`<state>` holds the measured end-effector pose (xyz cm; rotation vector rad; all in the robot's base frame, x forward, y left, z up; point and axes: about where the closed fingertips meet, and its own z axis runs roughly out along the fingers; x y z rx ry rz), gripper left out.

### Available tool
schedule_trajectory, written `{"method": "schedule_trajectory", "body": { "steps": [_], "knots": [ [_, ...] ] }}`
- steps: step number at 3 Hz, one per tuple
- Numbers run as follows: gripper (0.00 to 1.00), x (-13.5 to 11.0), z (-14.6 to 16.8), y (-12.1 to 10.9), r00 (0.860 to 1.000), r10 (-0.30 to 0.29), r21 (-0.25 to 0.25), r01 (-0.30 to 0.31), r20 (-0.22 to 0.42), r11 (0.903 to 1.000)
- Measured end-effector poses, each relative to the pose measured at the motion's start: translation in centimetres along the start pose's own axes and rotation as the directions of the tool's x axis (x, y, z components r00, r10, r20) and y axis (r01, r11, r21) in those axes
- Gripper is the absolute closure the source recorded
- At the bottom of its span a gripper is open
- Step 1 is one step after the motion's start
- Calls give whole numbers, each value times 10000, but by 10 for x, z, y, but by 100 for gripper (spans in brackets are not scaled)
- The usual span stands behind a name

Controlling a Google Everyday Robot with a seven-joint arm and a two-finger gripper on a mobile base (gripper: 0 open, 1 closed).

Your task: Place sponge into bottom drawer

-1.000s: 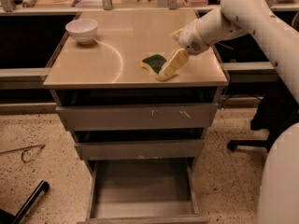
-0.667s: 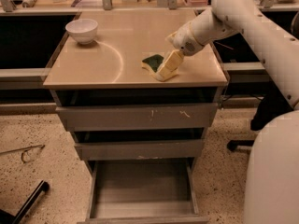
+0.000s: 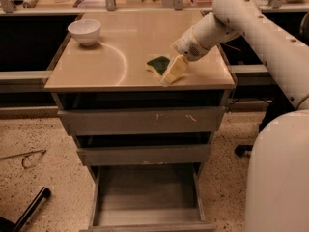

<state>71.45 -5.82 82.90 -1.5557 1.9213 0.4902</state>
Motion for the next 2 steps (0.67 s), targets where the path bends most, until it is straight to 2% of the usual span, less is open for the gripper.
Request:
{"method": "schedule_trajectory", "body": {
  "steps": [2],
  "knots": [
    [0,6,14,1,9996,64,-321,-73,-258,9995]
  ]
}}
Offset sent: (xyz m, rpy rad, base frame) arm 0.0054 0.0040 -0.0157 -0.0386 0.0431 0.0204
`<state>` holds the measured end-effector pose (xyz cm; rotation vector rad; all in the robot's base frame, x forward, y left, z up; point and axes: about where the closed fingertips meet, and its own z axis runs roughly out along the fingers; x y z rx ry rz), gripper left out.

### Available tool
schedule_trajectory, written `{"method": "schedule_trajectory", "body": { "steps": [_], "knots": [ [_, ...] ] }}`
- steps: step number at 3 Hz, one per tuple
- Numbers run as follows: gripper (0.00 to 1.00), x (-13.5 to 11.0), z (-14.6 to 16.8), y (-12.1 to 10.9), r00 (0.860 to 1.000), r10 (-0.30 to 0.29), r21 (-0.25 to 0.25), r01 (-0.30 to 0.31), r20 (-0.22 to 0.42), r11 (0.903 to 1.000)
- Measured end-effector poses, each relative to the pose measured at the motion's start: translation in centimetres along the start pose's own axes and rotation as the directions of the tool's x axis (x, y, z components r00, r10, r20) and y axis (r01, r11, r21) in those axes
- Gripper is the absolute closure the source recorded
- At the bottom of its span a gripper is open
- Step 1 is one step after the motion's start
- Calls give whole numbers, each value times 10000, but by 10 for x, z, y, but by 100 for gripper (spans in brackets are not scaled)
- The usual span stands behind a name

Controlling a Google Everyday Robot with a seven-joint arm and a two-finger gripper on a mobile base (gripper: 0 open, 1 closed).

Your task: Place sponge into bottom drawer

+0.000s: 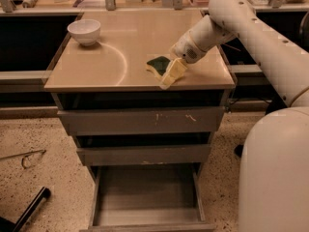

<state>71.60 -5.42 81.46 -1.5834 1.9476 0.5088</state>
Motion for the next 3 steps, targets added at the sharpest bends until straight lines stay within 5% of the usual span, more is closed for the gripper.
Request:
{"method": "schedule_trajectory", "body": {
  "steps": [1,3],
  "knots": [
    [0,-6,9,-2,9996,-142,-156,139,-231,9998],
    [42,-9,18,-4,9989,-157,-369,140,-449,9992]
  ]
}}
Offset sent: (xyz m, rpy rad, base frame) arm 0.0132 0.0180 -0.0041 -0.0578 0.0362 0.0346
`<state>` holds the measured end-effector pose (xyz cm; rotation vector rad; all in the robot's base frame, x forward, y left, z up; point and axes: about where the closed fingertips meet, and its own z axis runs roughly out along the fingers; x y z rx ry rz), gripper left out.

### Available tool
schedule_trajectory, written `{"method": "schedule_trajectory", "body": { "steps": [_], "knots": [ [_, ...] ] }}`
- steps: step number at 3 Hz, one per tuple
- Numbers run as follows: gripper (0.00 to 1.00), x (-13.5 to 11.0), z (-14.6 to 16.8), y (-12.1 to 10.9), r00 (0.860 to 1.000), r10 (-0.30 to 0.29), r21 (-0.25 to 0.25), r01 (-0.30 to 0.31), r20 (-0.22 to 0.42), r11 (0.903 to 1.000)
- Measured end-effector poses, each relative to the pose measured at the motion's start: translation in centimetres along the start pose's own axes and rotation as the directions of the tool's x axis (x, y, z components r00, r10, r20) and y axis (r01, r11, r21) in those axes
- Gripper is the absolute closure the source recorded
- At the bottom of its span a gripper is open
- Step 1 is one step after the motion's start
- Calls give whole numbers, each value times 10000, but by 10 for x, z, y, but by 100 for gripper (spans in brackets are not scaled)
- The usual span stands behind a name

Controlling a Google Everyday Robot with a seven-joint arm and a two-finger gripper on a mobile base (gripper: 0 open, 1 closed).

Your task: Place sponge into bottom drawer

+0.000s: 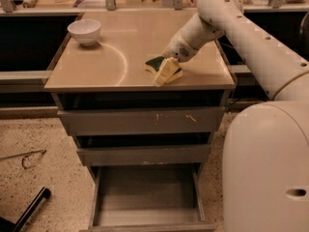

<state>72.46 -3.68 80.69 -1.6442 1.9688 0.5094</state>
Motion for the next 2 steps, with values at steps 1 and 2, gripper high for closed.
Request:
{"method": "schedule_trajectory", "body": {
  "steps": [1,2],
  "knots": [
    [65,0,0,0,10000,-1,-1,1,-1,10000],
    [88,-11,-6,18,9985,-475,-223,469,-279,9987]
  ]
}}
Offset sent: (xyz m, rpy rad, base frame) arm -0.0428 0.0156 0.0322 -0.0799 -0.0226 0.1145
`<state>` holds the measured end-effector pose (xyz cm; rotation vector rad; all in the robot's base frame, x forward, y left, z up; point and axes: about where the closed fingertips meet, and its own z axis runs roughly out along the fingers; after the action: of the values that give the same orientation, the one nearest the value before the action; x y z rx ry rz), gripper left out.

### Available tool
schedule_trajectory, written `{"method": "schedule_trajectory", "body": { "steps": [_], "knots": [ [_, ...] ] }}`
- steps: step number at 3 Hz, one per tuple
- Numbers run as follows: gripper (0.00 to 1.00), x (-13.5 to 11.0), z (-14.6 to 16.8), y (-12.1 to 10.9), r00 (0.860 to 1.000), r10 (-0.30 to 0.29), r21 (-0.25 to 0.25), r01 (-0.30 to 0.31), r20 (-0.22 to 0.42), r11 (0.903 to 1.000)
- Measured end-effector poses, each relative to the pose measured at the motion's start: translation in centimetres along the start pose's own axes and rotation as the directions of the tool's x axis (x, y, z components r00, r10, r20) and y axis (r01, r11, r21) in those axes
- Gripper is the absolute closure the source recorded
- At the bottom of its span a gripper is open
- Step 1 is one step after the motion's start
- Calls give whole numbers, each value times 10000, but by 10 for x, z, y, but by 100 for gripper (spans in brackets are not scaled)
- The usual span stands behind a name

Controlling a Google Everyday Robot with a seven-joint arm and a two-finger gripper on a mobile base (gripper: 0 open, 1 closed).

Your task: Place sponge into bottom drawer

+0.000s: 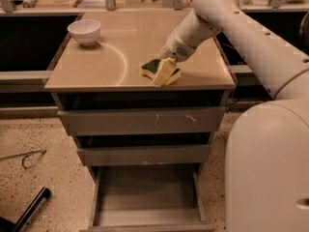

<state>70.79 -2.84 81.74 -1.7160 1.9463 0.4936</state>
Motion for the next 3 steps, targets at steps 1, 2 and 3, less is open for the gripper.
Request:
{"method": "schedule_trajectory", "body": {
  "steps": [1,2,3],
  "knots": [
    [100,-10,-23,34,9974,-652,-155,647,-294,9978],
    [100,-5,-34,71,9942,-1046,-630,1027,-268,9927],
    [100,-5,-34,71,9942,-1046,-630,1027,-268,9927]
  ]
}}
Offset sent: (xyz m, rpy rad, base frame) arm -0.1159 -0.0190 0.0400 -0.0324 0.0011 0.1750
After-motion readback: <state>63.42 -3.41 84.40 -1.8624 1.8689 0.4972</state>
